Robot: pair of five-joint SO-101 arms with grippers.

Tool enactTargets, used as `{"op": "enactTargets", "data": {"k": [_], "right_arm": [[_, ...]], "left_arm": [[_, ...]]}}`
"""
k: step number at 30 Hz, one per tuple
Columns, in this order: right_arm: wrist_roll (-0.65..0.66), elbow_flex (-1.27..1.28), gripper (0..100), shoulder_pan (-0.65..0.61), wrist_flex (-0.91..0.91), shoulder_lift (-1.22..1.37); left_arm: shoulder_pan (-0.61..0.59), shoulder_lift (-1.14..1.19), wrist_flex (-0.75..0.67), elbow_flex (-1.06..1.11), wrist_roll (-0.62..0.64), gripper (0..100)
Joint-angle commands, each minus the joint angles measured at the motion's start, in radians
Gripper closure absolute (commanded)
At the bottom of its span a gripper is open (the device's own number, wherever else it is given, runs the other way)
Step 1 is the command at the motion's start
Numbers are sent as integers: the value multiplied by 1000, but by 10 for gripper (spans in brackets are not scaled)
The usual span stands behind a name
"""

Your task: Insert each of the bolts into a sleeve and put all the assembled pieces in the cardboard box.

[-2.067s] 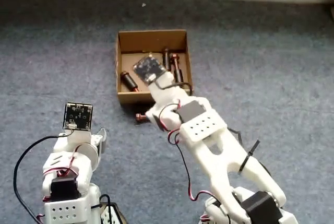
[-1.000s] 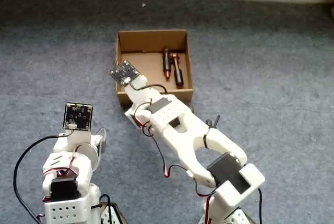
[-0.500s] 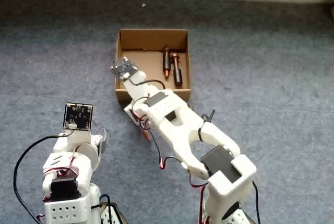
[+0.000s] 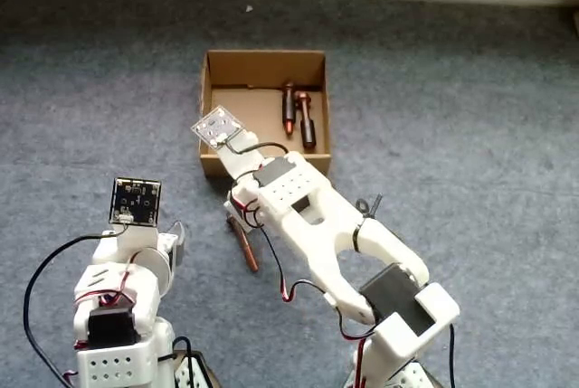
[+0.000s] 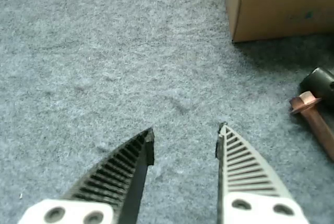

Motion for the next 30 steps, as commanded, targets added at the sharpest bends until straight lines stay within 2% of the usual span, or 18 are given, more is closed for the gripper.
{"op": "enactTargets", "data": {"k": [1, 5, 11, 22, 24, 30], "right_arm": [[-6, -8, 965, -10, 10, -18], [-9, -7, 883, -10, 35, 24], [-11, -13, 878, -25, 113, 33], [-14, -13, 875, -41, 62, 33], [-54, -22, 874, -41, 62, 31], [-89, -101, 795, -41, 67, 38]], "left_arm": [[-13, -5, -20, -4, -11, 787], [-13, -5, -20, -4, -11, 787], [-13, -5, -20, -4, -11, 787], [-13, -5, -20, -4, -11, 787], [-13, -5, -20, -4, -11, 787], [-13, -5, -20, -4, -11, 787]]}}
